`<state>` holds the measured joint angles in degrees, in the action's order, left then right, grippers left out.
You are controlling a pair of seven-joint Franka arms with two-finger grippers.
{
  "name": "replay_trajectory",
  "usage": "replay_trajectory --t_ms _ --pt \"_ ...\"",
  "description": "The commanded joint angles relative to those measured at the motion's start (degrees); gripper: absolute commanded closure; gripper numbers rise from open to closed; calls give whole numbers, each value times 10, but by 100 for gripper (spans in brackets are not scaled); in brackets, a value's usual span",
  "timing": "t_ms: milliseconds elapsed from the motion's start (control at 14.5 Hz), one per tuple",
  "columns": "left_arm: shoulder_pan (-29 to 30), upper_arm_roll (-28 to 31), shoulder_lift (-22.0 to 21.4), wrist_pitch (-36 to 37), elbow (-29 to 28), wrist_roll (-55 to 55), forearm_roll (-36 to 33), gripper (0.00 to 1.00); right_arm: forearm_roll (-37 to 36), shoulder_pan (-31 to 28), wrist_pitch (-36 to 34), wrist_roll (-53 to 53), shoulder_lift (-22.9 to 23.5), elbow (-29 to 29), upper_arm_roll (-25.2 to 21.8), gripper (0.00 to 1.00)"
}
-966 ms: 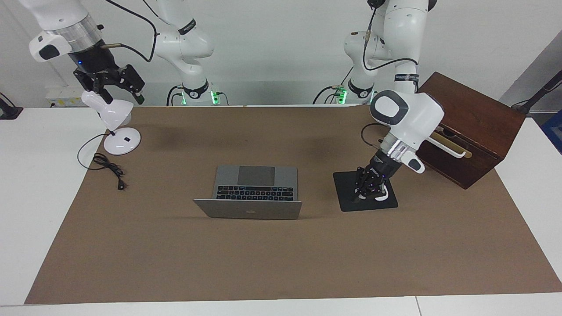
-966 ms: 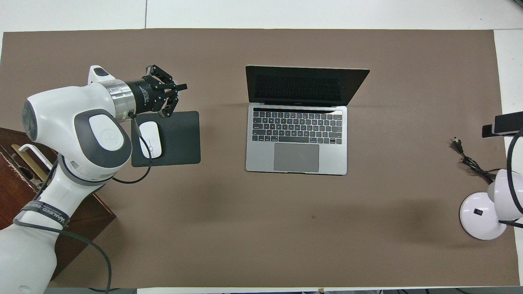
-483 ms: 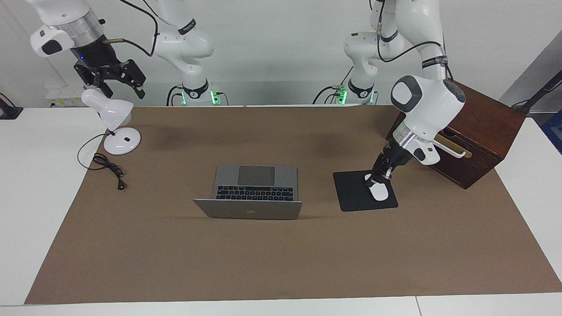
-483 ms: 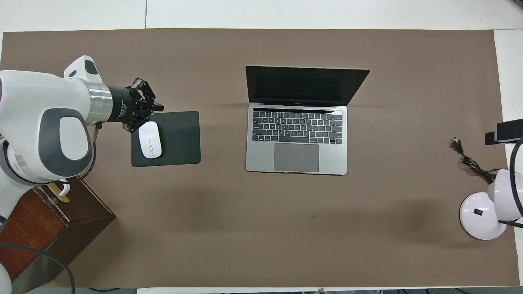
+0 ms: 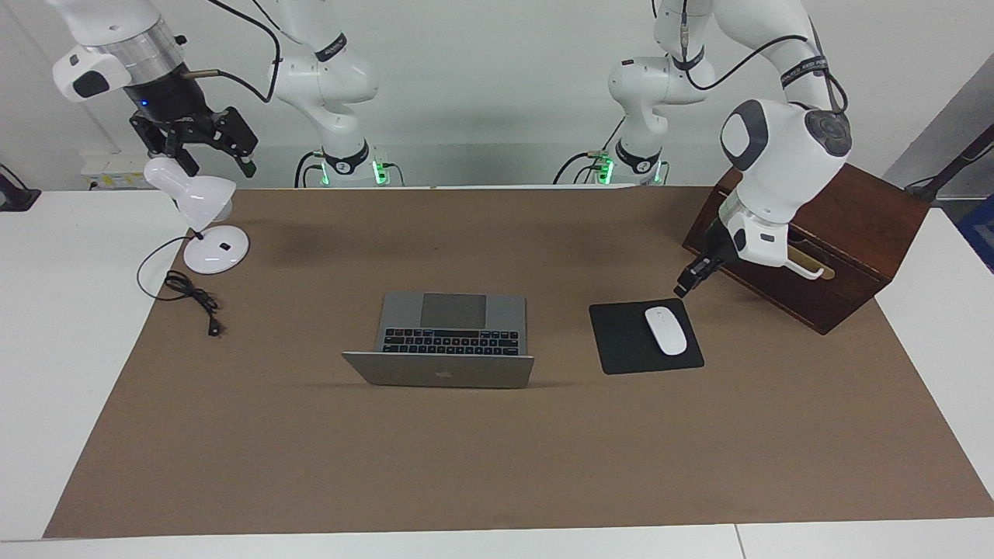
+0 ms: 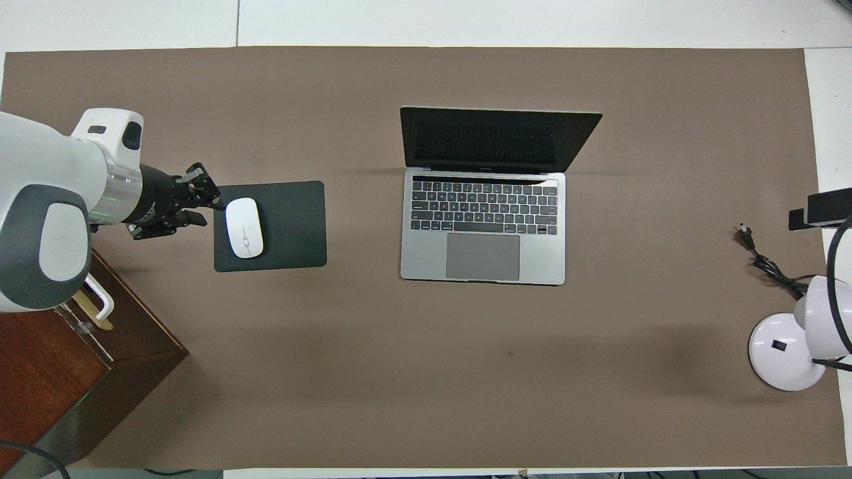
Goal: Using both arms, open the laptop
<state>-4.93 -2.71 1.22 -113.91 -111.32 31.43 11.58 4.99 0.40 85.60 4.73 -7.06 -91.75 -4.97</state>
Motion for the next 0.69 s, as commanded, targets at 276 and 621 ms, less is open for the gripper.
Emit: replay_trajectory --t_ms 276,621 --pt "16 1 -75 101 -8 -105 -38 0 -24 -15 4 -24 2 -4 12 0" --pt "15 1 -85 121 -5 -104 -61 0 -27 -8 4 -25 6 -6 11 0"
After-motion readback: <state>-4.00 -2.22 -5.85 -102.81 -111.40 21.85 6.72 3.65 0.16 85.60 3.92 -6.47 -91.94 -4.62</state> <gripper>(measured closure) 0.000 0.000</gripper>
